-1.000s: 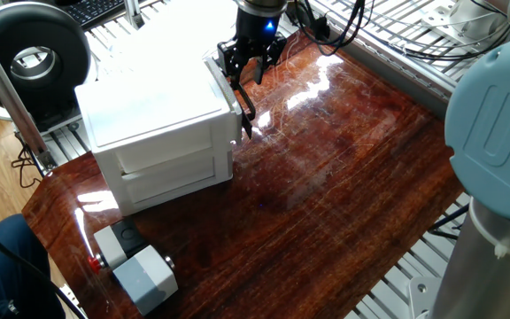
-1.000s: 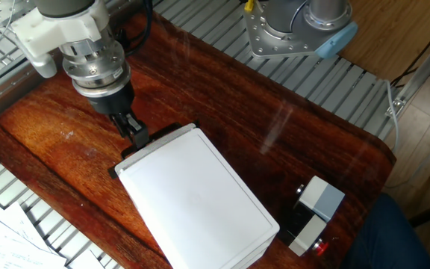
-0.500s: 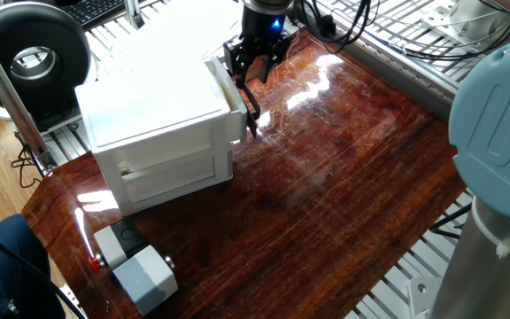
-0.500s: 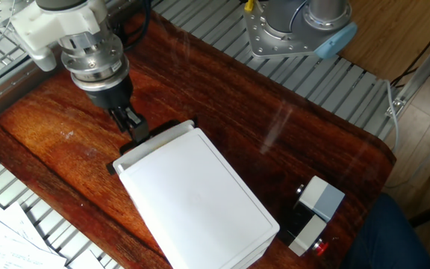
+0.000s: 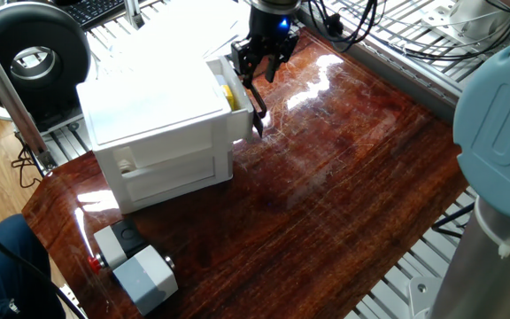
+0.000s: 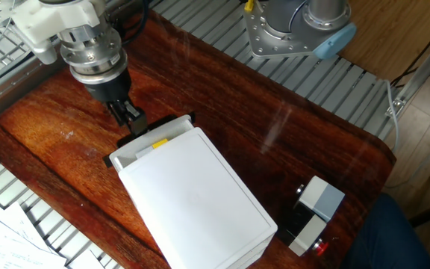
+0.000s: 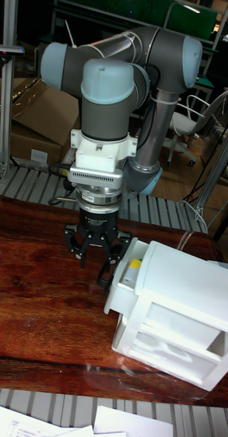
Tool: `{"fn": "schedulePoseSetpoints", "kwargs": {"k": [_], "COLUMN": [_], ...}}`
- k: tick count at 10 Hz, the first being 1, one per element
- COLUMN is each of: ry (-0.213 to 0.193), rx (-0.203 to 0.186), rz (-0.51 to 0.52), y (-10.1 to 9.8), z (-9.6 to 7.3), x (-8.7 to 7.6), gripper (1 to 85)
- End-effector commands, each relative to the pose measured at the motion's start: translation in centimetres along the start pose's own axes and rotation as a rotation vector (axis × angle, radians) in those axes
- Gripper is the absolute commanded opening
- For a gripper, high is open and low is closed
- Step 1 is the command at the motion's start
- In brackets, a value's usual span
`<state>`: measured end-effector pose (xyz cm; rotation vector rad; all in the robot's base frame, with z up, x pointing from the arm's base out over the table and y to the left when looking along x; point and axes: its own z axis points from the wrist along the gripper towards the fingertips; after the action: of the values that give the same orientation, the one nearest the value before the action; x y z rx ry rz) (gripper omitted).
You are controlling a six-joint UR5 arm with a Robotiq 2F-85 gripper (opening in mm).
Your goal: Take something out of a drawer
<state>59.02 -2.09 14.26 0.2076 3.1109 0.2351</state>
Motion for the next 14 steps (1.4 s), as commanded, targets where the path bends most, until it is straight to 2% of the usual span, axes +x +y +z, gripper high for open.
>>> {"fn": "schedulePoseSetpoints", "kwargs": {"k": [1, 5, 7, 14], "ry": [-0.003, 0.005, 0.009, 0.021], "rx": [-0.007, 0.011, 0.034, 0.061], "rz": [-0.013, -0.033, -0.05, -0.093], "y": [-0.6, -1.3, -2.1, -3.3], "z": [-0.3, -0.6, -0.7, -1.3], "x": [0.3, 0.7, 1.0, 1.9], "gripper": [50.0, 50.0, 50.0, 49.3]}}
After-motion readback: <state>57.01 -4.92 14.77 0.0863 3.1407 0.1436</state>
